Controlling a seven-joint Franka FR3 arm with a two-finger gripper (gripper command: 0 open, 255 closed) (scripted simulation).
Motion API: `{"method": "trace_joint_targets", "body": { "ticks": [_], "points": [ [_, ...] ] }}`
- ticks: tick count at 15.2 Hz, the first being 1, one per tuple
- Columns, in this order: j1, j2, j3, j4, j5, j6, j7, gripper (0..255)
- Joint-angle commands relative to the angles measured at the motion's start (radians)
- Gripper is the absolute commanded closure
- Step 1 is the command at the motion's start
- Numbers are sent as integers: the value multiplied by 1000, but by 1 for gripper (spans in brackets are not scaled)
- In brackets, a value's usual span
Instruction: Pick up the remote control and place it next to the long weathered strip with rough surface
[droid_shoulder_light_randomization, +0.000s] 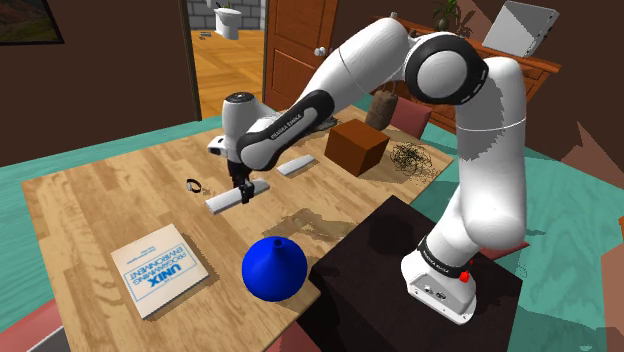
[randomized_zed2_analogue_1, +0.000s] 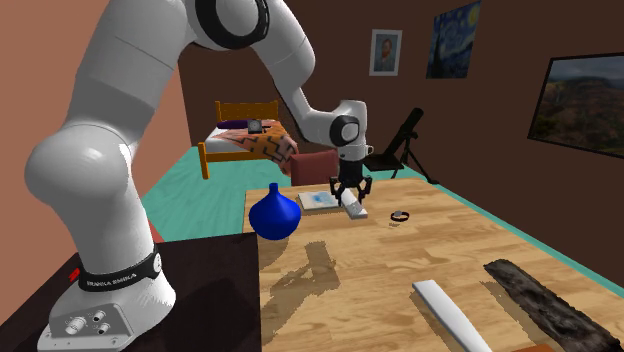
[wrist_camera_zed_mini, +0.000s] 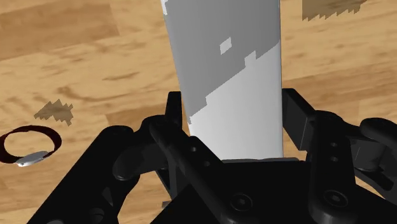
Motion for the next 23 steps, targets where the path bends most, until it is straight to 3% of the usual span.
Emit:
{"method": "trace_joint_targets", "body": {
  "ticks": [1,12,23],
  "points": [
    [-34,-21,-4,-35,6,16,-40,255],
    [-241,-80,-36,-133,42,61,-299,255],
    [-443,-57,-74,-91,78,45,-564,255]
  ]
}}
